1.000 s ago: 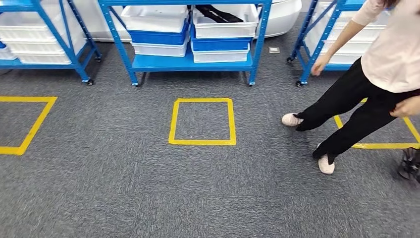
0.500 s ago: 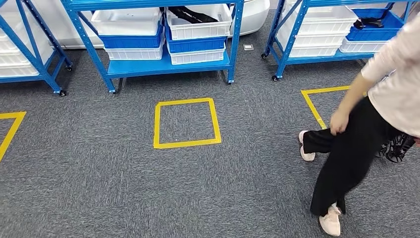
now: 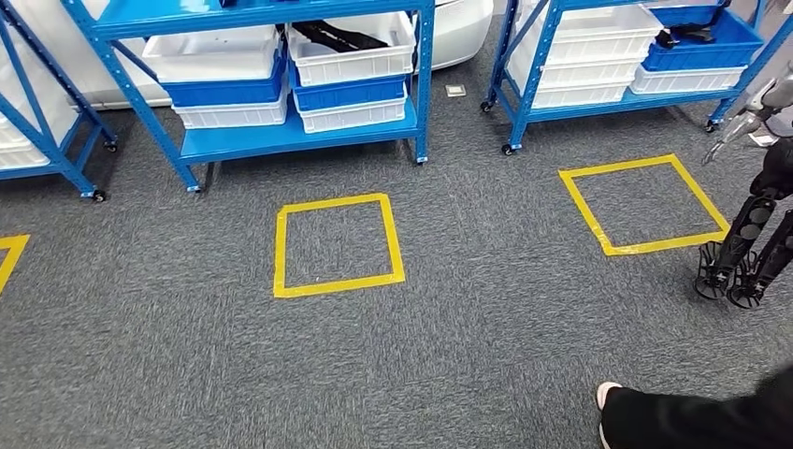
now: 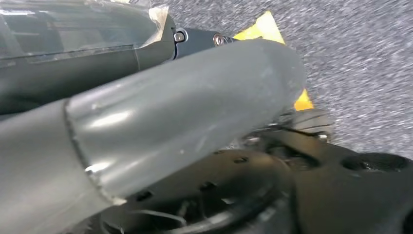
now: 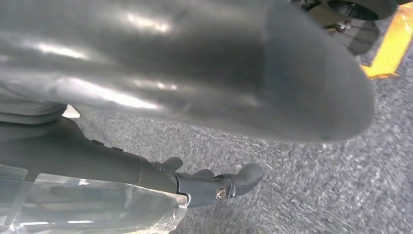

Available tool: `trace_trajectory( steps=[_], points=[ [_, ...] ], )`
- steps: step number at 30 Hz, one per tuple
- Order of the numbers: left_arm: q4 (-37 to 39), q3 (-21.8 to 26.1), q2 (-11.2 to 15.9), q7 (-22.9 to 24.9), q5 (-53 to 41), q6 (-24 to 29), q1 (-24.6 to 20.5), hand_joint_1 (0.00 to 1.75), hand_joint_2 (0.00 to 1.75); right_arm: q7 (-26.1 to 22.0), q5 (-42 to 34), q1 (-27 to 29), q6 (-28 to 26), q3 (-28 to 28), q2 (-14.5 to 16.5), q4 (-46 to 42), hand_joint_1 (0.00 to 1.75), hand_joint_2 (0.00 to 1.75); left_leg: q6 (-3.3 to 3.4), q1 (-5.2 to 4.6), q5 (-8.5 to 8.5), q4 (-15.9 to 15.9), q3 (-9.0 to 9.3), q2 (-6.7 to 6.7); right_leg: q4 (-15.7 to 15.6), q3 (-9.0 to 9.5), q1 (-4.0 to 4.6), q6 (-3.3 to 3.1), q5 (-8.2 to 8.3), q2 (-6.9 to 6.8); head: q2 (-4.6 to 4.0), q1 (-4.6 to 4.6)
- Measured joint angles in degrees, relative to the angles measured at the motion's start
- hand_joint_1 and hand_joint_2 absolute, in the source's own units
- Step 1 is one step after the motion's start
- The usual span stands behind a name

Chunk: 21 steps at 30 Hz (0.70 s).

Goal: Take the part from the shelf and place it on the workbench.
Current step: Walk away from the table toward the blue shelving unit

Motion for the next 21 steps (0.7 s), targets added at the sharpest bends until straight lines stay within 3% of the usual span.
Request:
trace_trajectory(
  steps=[2, 3, 5, 7, 8, 10, 12, 14, 15, 16, 17, 18, 19, 20, 21],
  points=[
    [0.02, 0.21, 0.09, -0.11, 0.01, 0.08, 0.17, 0.00, 0.00, 0.02, 0.21, -0.04, 0.20, 0.00, 0.10, 0.01, 0.00, 0.00, 0.80, -0.35, 5.56, -6.98, 1.50, -0.17, -0.43, 2.11, 0.17, 0.16, -1.54, 0.25, 0.00, 0.01],
    [0.03, 0.29, 0.16, -0.16, 0.01, 0.11, 0.11, 0.00, 0.00, 0.03, 0.30, -0.16, 0.28, 0.00, 0.17, 0.01, 0.00, 0.00, 1.13, -0.63, 6.77, -9.70, 2.52, -0.18, -0.83, 3.16, 0.27, 0.36, -2.39, 0.34, 0.00, 0.05],
    [-0.11, 0.36, 0.33, -0.23, -0.02, 0.25, -0.32, 0.00, 0.00, 0.10, 0.48, -0.63, 0.37, 0.00, 0.41, -0.06, 0.00, 0.00, 1.73, -1.37, 6.57, -12.53, 4.11, -0.21, -1.53, 5.32, 0.25, 1.31, -3.19, 0.45, 0.00, 0.12],
    [-0.30, 0.36, 0.31, -0.26, -0.03, 0.43, -0.86, 0.00, 0.00, 0.20, 0.62, -1.32, 0.37, 0.00, 0.56, -0.20, 0.00, 0.00, 2.49, -1.65, 5.55, -13.75, 5.87, -0.47, -0.64, 6.68, 0.15, 2.56, -2.35, 0.34, 0.00, -0.05],
    [-0.34, 0.37, 0.31, -0.28, -0.03, 0.51, -0.99, 0.00, 0.00, 0.22, 0.69, -1.61, 0.37, 0.00, 0.60, -0.24, 0.00, 0.00, 2.96, -1.56, 5.18, -14.32, 6.85, -0.60, 1.22, 6.42, 0.16, 2.96, -1.79, 0.17, -0.02, -0.04],
    [-0.34, 0.50, 0.33, -0.29, -0.07, 0.64, -1.00, 0.00, 0.00, 0.26, 0.86, -1.93, 0.36, -0.01, 0.63, -0.27, 0.00, 0.00, 3.61, -1.22, 4.39, -14.79, 8.73, -0.54, 7.15, 2.82, 0.02, 2.89, -2.44, -0.20, -0.03, 0.03],
    [-0.31, 0.74, 0.28, -0.29, -0.14, 0.71, -0.74, 0.00, 0.00, 0.36, 1.01, -1.79, 0.36, -0.03, 0.59, -0.27, 0.00, 0.00, 3.64, -1.06, 3.21, -14.80, 9.83, -0.54, 13.54, -2.88, -0.11, 2.57, -5.33, -0.40, -0.02, 0.18],
    [-0.26, 0.87, 0.09, -0.29, -0.19, 0.66, -0.30, 0.00, 0.00, 0.52, 1.10, -1.19, 0.36, -0.04, 0.41, -0.24, 0.00, 0.00, 3.31, -0.90, 1.84, -14.80, 11.15, -0.69, 14.64, -6.95, -0.31, 2.88, -8.12, -0.46, -0.02, 0.22],
    [-0.25, 0.90, -0.01, -0.28, -0.20, 0.66, -0.08, 0.00, 0.00, 0.57, 1.16, -0.88, 0.36, -0.05, 0.31, -0.22, 0.00, 0.00, 3.05, -0.74, 1.15, -14.79, 11.98, -0.75, 12.76, -7.79, -0.44, 3.43, -7.96, -0.52, -0.02, 0.21],
    [-0.24, 0.92, -0.08, -0.28, -0.20, 0.66, 0.11, 0.00, 0.00, 0.61, 1.21, -0.63, 0.36, -0.06, 0.22, -0.21, 0.00, 0.00, 2.70, -0.57, 0.41, -14.79, 12.79, -0.73, 9.65, -8.05, -0.60, 4.52, -5.99, -0.71, -0.02, 0.25],
    [-0.22, 0.98, -0.11, -0.27, -0.20, 0.67, 0.21, 0.00, 0.00, 0.61, 1.26, -0.45, 0.37, -0.06, 0.17, -0.13, 0.00, 0.00, 2.31, -0.43, -0.37, -14.81, 13.68, -0.67, 6.65, -7.95, -0.72, 5.68, -2.62, -1.16, -0.02, 0.27],
    [-0.20, 1.03, -0.11, -0.27, -0.20, 0.68, 0.24, 0.00, 0.00, 0.61, 1.32, -0.37, 0.38, -0.07, 0.15, -0.05, 0.00, 0.00, 1.93, -0.37, -1.21, -14.90, 14.60, -0.59, 4.10, -7.54, -0.77, 6.32, 0.55, -1.87, -0.02, 0.32],
    [-0.19, 1.09, -0.08, -0.27, -0.20, 0.71, 0.22, 0.00, 0.00, 0.61, 1.38, -0.34, 0.40, -0.06, 0.16, 0.03, 0.00, 0.00, 1.56, -0.40, -1.88, -15.14, 15.37, -0.50, 2.57, -7.04, -0.63, 6.41, 3.05, -2.56, -0.02, 0.40],
    [-0.17, 1.12, -0.08, -0.26, -0.20, 0.75, 0.15, 0.00, 0.00, 0.65, 1.42, -0.37, 0.43, -0.06, 0.17, 0.10, 0.00, 0.00, 1.12, -0.46, -2.41, -15.48, 16.42, -0.35, 2.04, -6.48, -0.44, 5.59, 4.17, -2.96, -0.02, 0.45],
    [-0.19, 1.13, -0.08, -0.25, -0.20, 0.79, 0.02, 0.00, 0.00, 0.69, 1.48, -0.52, 0.43, -0.06, 0.17, 0.10, 0.00, 0.00, 0.69, -0.54, -2.57, -15.54, 17.25, -0.19, 1.70, -5.90, -0.32, 4.29, 3.98, -3.01, -0.02, 0.47]
  ],
)
